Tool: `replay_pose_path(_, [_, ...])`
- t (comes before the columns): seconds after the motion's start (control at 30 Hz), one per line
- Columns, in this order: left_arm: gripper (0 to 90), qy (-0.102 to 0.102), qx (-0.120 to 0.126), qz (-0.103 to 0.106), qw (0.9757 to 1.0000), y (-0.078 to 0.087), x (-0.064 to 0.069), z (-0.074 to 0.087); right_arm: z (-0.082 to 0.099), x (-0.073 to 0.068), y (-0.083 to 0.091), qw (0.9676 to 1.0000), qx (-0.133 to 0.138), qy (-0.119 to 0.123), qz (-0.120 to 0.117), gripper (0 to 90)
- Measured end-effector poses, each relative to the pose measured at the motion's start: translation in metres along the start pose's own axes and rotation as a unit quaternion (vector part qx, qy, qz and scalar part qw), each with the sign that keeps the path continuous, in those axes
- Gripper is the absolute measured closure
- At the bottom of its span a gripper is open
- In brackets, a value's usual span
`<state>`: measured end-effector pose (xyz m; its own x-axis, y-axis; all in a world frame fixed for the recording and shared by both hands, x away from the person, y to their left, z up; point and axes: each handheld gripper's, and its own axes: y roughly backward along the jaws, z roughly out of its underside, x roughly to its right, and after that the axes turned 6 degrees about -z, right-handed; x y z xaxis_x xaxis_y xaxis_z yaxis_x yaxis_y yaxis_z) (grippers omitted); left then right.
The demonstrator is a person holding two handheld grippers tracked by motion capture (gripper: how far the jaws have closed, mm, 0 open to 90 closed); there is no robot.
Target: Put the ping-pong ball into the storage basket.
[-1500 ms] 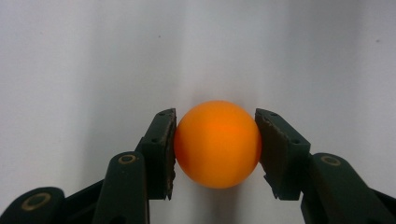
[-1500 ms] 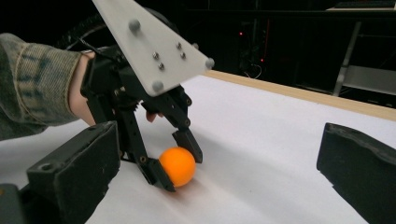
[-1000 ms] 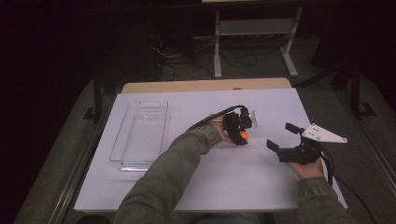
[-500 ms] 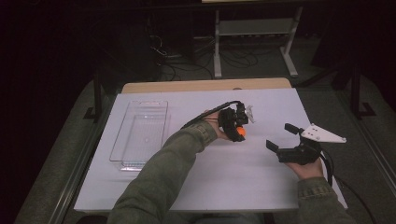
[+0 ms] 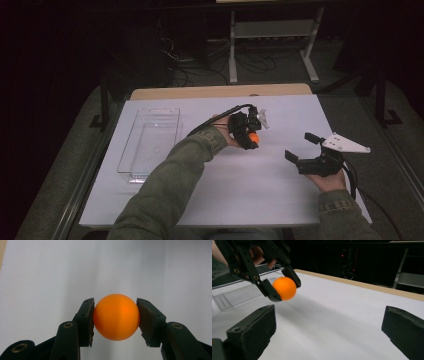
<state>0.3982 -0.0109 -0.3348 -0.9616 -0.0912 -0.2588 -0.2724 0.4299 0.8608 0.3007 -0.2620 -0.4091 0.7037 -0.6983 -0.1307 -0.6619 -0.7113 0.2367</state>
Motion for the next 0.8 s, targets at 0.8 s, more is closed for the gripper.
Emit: replay_pose_path(0.8, [51.0,0.003,-0.003,-0.013,0.9999,0.045,-0.004,0.013,0.0,0.0,-0.001,1.0,-0.004,0.0,0.0,0.0])
